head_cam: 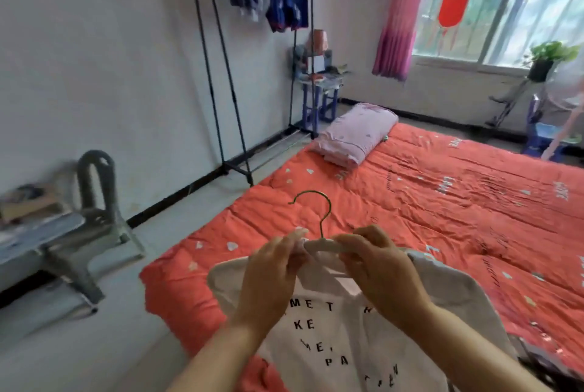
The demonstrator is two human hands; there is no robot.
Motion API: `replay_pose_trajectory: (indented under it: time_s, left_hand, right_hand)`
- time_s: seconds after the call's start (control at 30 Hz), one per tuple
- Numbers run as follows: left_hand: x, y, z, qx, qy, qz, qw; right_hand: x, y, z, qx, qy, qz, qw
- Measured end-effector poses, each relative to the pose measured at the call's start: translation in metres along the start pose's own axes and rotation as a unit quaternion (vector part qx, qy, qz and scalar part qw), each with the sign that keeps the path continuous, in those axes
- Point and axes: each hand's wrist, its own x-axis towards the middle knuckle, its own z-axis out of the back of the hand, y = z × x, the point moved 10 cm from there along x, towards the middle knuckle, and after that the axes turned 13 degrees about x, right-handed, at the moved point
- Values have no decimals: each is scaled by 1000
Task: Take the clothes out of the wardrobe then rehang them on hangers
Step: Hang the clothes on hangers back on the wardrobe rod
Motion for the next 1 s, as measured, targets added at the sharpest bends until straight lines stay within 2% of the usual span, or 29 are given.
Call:
replay_pose_trajectory:
  time_s: [0.2,0.37,0.47,0.57,0.7,0.87,1.0]
  left_hand:
    - [-59,140,221,109,-153,86,978]
    - [-120,216,378,257,-215,125,934]
    - [-159,263,460,332,-225,190,896]
    - [-199,300,535,400,-245,220,856]
    - [-244,338,623,501,-253,264,785]
    - [-292,369,712,580,-277,321,696]
    - [-331,381,761,617,-293,370,630]
  right_hand:
    - [67,196,-150,56,59,146,986]
    - [99,353,-248,102,99,283,948]
    - [116,437,-299,114,98,345,926]
    - [133,514,-344,152,79,390,905]
    - [145,603,-404,217,77,444,866]
    - [155,703,-477,297,110,472,822]
    - [144,784,-515,386,99,504,766]
